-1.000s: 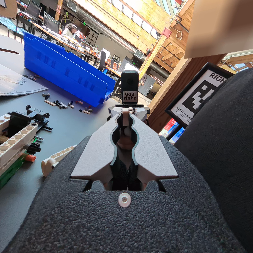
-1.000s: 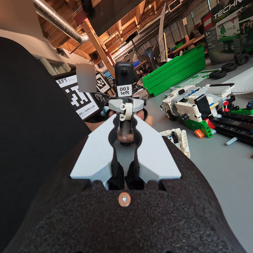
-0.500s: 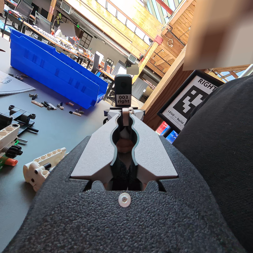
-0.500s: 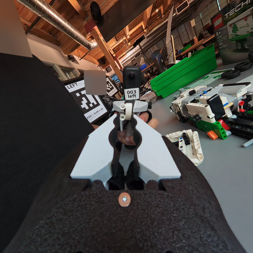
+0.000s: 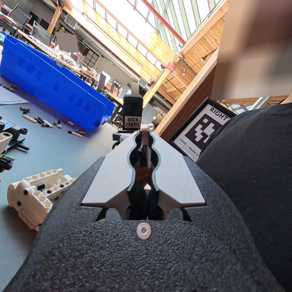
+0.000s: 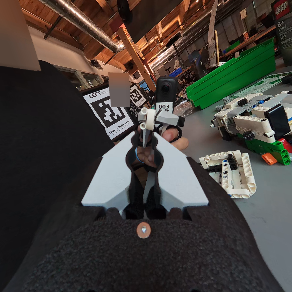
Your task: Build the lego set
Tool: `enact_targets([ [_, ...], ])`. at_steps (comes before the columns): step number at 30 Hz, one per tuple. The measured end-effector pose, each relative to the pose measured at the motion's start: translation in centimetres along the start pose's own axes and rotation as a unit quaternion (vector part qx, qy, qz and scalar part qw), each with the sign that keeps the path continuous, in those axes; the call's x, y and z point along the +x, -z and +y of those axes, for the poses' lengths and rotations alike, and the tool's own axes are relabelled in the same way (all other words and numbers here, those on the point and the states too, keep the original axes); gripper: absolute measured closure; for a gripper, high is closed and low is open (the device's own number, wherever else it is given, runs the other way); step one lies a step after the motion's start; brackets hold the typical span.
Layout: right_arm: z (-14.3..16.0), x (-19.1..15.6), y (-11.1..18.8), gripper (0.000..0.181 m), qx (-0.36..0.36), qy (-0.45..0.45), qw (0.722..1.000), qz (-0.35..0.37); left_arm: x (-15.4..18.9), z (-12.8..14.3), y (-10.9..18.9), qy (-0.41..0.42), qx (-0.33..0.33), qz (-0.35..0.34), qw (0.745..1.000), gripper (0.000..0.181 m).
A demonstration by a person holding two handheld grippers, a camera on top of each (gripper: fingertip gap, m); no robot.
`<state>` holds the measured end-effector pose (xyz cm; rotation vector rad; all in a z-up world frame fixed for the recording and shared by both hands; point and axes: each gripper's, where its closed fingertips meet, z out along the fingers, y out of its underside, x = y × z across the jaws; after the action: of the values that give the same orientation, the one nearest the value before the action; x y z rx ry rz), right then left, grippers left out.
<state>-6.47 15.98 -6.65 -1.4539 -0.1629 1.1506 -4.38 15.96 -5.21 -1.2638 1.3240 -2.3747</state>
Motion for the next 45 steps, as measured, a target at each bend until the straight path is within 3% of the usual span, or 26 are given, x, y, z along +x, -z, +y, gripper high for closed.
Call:
enact_targets([
  [21,0.1,1.2,0.1,0.178,-0.006,0.013,0.999,0.041,-0.9,0.1,-0.3,-0.007,-0.007,-0.021,1.000,0.175],
  [32,-0.5,2.4,0.5,0.175,-0.003,0.052,0.993,0.105,-1.7,-0.7,0.2,0.050,0.019,-0.024,0.998,0.175],
  [45,-1.4,1.3,0.2,0.172,0.031,0.010,0.998,0.057,-1.1,-1.2,0.1,0.085,0.047,0.010,0.995,0.175],
])
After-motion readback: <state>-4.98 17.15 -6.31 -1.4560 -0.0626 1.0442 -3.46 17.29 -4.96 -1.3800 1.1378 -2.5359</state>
